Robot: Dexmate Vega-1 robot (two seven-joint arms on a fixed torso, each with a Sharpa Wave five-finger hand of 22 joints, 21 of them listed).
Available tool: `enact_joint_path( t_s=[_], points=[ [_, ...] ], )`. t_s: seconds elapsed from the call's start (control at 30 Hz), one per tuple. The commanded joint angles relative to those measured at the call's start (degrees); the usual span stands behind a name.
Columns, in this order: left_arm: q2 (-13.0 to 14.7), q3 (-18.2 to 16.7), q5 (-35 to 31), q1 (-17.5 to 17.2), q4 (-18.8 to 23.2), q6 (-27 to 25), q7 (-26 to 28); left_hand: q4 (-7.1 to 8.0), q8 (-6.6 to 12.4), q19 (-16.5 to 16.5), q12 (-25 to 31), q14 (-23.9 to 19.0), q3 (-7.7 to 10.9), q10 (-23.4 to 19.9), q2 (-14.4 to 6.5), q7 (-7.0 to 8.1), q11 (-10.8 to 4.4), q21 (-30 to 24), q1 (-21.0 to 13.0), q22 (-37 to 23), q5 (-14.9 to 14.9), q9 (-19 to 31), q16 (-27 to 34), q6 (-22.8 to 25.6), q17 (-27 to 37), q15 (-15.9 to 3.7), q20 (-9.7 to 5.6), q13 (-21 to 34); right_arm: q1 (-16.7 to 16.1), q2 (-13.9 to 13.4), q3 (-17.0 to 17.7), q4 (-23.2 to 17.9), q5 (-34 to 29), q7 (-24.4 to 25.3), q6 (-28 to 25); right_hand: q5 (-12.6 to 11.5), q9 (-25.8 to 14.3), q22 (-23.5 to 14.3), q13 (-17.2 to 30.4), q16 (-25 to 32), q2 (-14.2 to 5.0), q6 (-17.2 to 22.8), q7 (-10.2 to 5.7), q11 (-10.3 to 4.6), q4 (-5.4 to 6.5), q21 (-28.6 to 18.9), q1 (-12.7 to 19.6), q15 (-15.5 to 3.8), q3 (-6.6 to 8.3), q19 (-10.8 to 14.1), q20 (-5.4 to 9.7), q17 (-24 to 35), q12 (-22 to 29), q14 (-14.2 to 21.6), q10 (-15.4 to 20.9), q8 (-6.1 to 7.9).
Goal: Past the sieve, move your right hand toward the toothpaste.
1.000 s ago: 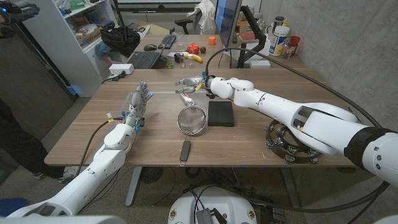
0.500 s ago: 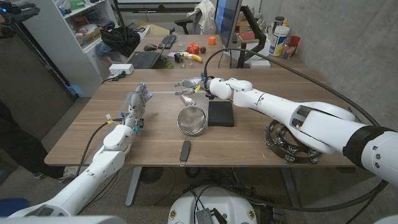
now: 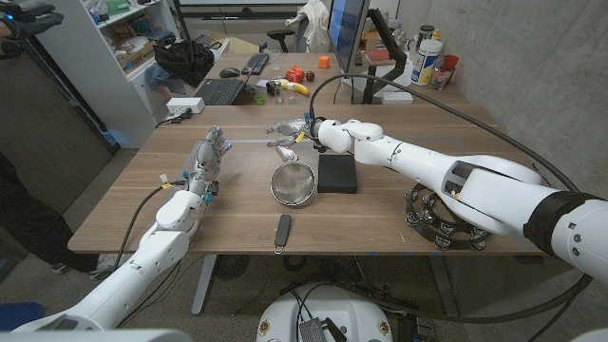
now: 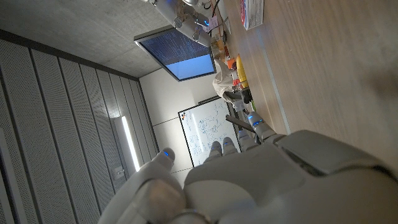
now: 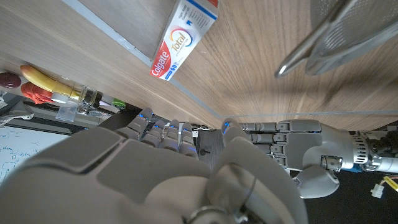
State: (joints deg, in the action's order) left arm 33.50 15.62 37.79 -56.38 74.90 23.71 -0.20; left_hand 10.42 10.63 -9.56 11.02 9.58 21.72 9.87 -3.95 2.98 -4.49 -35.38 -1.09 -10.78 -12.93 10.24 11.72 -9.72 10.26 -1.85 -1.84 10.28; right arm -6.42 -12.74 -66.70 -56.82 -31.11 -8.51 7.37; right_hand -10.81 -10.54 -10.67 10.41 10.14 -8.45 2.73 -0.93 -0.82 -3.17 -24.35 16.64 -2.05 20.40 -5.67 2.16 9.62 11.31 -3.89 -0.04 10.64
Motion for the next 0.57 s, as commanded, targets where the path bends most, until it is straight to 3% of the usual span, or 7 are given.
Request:
enact_joint_path(
  t_s=[0.03, 0.57],
  points=[
    [0.0, -0.2, 0.3, 0.4, -0.8, 0.0, -0.6, -0.01, 0.40, -7.4, -0.1, 5.8, -0.38, 4.1, -5.2, 0.39, 0.13, 0.0, 0.0, -0.3, -0.4, 0.3, -0.2, -3.4, 0.2, -1.96, -4.07, 0.1, 1.4, 2.6, -1.6, 4.6, -0.9, 1.4, 1.6, -0.3, -0.1, -0.1, 0.1, 0.1, -0.07, -0.2, -0.23, -0.10, -0.50, 0.1, 0.8, -0.01, 0.21, 0.0, 3.05, 0.1, -0.1, -0.5, -0.5, -0.16],
    [-0.1, -0.1, 0.1, 0.3, -0.8, 0.1, -0.2, 0.00, 0.32, -7.5, -0.2, 5.9, -0.44, 4.2, -5.2, 0.40, 0.20, 0.1, 0.0, -0.3, -0.4, 0.3, -0.3, -3.4, 0.2, -1.88, -4.13, 0.1, 2.6, 4.2, -3.2, 8.7, -0.6, 2.8, 3.8, -0.2, -0.1, -0.1, 0.1, 0.0, 0.05, -0.3, -0.61, -0.20, -0.83, 0.4, 1.0, -0.10, 0.22, -0.2, 2.94, 0.1, -0.2, -1.1, -1.0, -0.01]
  ],
)
